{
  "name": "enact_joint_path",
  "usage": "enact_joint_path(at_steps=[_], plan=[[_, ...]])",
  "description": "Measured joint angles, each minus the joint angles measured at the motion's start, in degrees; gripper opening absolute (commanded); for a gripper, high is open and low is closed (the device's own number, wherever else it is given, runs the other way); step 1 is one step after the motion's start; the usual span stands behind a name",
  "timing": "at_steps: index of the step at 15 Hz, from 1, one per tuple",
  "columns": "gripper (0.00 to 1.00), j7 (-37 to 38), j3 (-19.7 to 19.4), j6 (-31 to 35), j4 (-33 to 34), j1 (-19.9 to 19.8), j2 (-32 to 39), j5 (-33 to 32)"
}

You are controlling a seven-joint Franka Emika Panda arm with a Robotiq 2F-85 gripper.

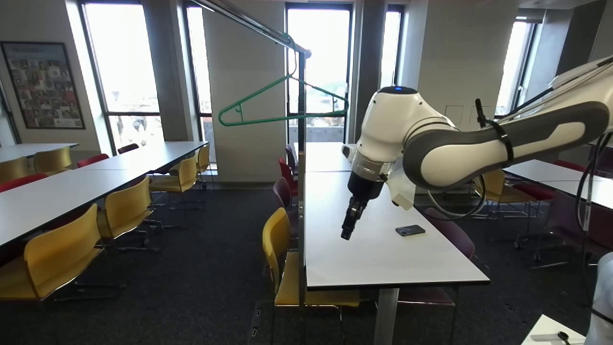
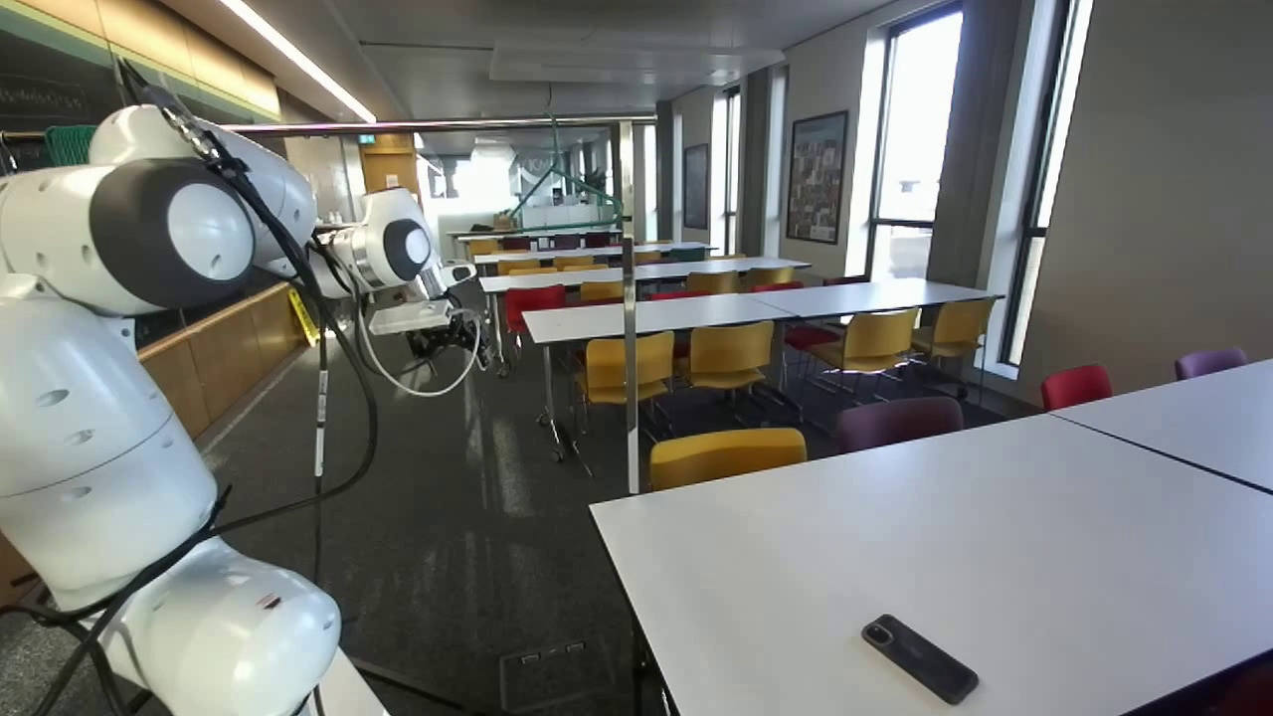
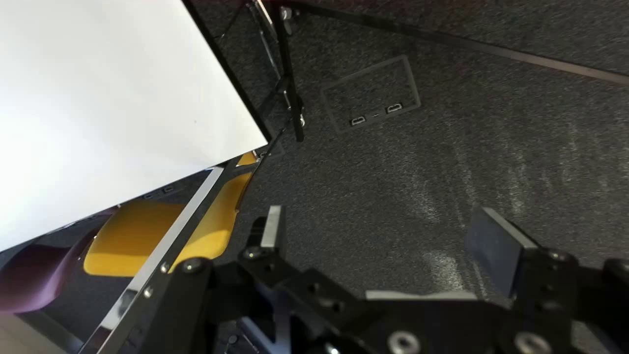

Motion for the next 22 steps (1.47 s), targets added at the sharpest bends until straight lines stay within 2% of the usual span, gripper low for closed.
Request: enact_joint_path(at_steps=[4, 9, 16, 22], plan=[[1.0, -2.2, -1.6, 0.0, -11.9, -0.1, -7.2, 8.3], [1.0, -1.6, -1.5, -5.4, -20.7, 0.0, -14.6, 12.1], [1.0, -1.6, -1.5, -11.1, -24.0, 0.0, -18.2, 17.1], [1.0, -1.6, -1.5, -11.6, -24.0, 0.0, -18.2, 17.6]])
